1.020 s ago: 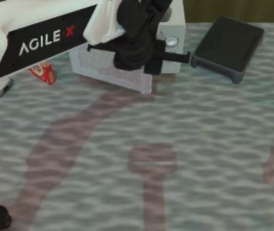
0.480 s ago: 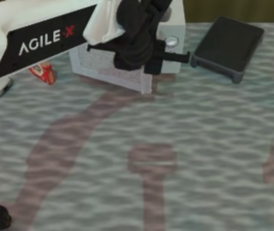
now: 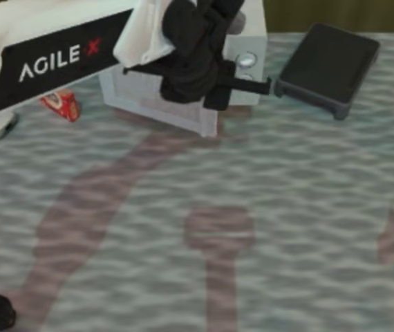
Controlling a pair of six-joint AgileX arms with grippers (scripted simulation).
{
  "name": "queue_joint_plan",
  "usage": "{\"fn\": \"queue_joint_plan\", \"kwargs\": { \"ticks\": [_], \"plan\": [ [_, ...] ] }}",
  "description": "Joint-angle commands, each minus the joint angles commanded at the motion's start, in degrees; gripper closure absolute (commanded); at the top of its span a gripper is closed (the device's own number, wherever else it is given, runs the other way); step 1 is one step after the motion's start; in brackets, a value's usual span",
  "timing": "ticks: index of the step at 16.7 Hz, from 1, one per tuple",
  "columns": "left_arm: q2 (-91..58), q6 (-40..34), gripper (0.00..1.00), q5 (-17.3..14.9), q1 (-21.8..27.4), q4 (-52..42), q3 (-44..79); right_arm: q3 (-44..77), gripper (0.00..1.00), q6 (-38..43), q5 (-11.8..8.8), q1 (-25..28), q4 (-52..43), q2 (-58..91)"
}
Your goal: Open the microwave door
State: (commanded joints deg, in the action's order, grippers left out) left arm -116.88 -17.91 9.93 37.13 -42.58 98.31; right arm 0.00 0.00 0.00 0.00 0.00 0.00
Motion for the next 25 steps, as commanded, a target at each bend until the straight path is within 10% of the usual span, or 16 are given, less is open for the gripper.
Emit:
{"fn": "queue_joint_plan", "kwargs": {
  "ticks": [25],
  "plan": [
    [3.3,4.1,1.00,-1.9,-1.0,2.2,-4.8,0.0,0.00,0.0,0.0,0.0,0.0,0.0]
  ]
}}
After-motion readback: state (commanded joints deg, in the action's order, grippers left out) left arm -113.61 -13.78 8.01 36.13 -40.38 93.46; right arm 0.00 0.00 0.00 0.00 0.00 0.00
